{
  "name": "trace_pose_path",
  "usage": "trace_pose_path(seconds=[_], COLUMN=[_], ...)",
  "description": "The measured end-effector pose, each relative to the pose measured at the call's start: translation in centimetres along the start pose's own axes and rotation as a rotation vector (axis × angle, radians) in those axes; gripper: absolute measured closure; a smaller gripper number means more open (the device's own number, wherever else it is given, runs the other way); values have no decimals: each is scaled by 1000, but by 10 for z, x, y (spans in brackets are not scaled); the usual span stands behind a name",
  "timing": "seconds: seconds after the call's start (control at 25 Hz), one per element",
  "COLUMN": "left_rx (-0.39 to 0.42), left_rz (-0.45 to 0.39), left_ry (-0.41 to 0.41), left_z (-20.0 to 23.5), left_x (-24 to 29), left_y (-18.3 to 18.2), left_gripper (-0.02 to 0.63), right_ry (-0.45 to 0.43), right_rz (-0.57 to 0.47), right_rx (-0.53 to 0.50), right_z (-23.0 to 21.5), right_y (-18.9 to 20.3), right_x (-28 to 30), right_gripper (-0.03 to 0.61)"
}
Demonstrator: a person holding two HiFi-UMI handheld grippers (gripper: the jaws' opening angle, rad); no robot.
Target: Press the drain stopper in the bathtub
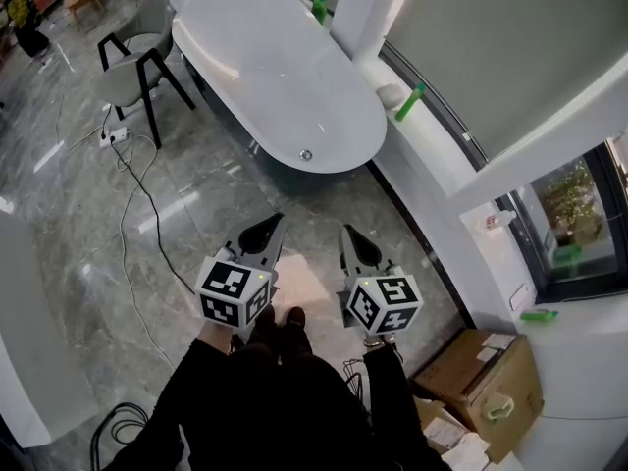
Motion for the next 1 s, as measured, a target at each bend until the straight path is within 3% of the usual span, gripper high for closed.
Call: trace_pose_path(seconds=[1.0], left_rx=[3], left_rz=[-8], left_ry=[25], left_z=[40], left_x=[-4], left_y=[-12], left_gripper=[607], right_ry=[26], right_rz=[-16], right_rx=[25], right_z=[21], right_y=[-10], right_x=[25], right_gripper=[577])
Point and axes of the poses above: the fingertips, and each gripper's own axes: x forward along the fingers, z to its left, y out of its underside, the point moved 1 cm from there along -x, backward along the fingers, and after that the axes turned 5 degrees about -z, right-handed, at the moved point
